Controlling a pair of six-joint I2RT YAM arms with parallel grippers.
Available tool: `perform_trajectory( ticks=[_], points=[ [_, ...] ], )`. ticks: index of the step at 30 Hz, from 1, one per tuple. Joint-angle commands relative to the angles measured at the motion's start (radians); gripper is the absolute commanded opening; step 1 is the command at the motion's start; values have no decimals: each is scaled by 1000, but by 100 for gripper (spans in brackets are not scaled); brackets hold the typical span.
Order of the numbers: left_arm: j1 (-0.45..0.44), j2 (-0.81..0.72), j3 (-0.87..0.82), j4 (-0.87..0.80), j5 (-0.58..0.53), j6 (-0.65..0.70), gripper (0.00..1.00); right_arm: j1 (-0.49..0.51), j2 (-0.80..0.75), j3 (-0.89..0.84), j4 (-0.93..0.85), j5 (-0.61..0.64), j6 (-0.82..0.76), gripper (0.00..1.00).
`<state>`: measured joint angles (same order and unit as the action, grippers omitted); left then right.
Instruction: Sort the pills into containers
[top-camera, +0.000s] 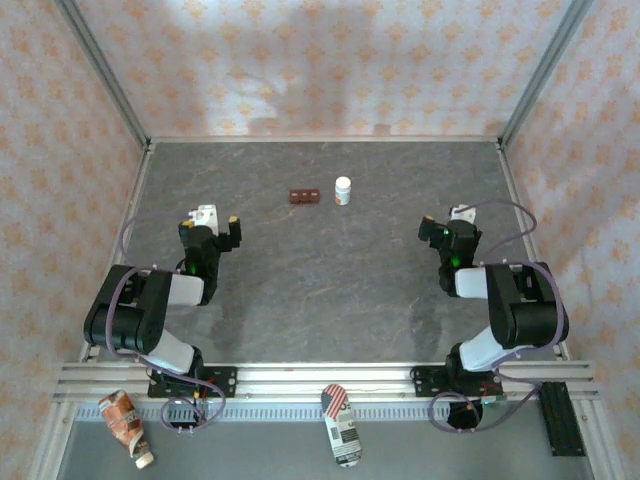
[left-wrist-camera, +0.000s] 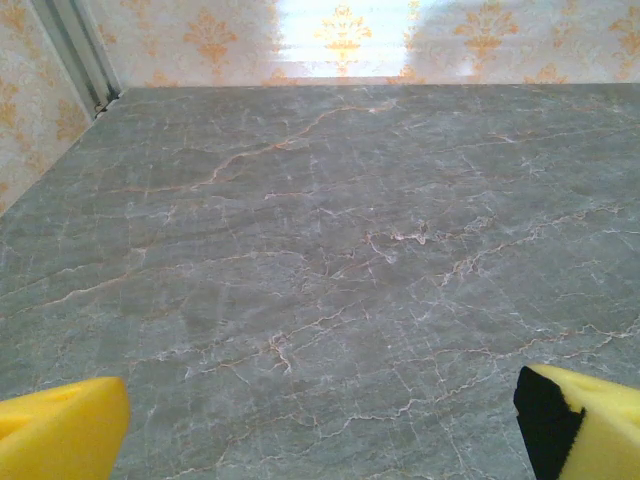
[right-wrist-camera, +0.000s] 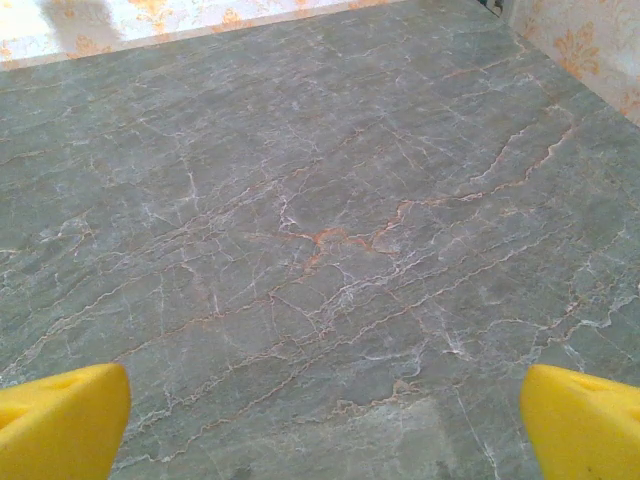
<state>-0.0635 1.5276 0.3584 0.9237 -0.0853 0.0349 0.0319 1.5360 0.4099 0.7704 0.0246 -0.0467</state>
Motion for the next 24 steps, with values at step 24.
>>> perform_trajectory(
  ticks=[24],
  points=[
    [27,0,42,-76,36,-7,98,-10,-15,14,1,-20,-9,99]
  ],
)
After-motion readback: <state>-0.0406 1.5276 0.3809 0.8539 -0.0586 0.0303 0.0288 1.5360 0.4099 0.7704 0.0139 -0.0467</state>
